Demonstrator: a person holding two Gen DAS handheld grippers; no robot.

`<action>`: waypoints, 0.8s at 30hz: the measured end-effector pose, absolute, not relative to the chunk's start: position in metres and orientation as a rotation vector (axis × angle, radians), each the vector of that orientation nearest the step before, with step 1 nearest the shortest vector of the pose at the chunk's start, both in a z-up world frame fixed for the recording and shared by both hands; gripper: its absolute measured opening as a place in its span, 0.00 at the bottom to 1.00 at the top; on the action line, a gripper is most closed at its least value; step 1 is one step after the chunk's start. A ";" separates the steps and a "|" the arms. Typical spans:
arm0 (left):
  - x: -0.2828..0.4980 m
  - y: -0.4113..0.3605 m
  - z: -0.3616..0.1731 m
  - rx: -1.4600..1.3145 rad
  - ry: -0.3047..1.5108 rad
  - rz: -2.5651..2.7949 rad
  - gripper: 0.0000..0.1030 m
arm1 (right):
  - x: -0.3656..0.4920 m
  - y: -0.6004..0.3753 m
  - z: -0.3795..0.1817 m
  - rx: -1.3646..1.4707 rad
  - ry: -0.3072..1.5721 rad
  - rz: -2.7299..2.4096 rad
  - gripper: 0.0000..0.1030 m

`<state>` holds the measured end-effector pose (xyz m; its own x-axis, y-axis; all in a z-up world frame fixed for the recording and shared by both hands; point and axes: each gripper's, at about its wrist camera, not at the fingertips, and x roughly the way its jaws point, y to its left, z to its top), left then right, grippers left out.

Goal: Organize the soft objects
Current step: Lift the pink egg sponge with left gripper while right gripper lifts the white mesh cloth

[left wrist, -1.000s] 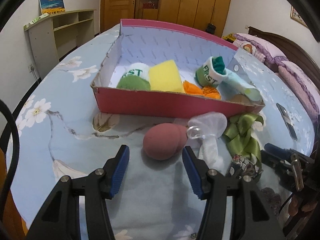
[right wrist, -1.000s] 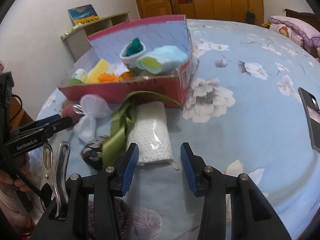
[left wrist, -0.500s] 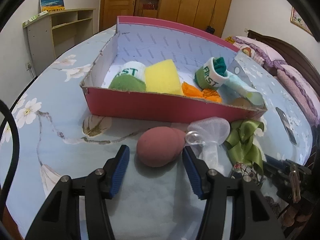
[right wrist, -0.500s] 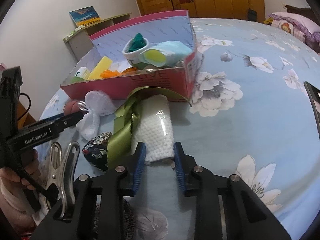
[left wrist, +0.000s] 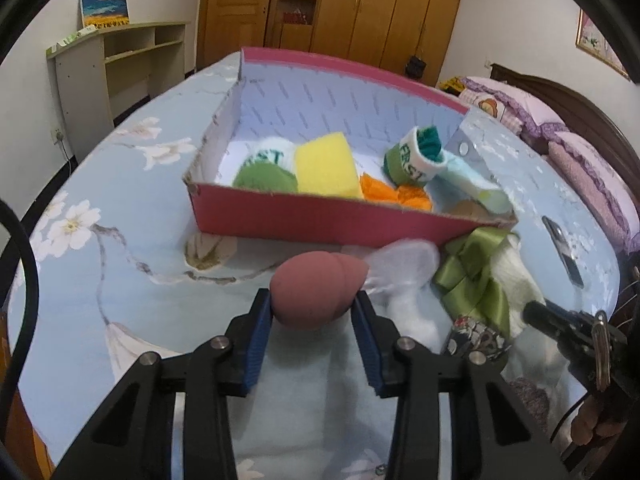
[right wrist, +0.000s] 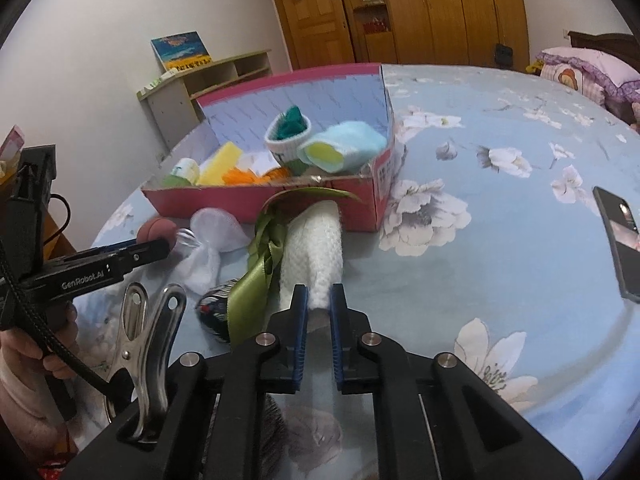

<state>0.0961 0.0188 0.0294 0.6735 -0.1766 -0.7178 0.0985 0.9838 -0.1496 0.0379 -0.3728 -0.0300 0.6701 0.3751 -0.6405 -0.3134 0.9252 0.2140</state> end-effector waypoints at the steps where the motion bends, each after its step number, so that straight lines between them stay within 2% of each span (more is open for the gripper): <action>1: 0.094 0.020 0.033 -0.102 0.808 -0.154 0.41 | 0.036 -0.373 -0.027 0.087 0.732 0.388 0.11; 24: 0.089 0.029 0.073 -0.116 0.745 -0.153 0.41 | 0.015 -0.366 0.013 0.039 0.623 0.391 0.11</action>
<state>0.0894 0.0294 0.0732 0.7245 -0.1792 -0.6655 0.0972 0.9825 -0.1588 0.0151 -0.3661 0.0130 0.7413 0.3683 -0.5611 -0.3453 0.9261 0.1518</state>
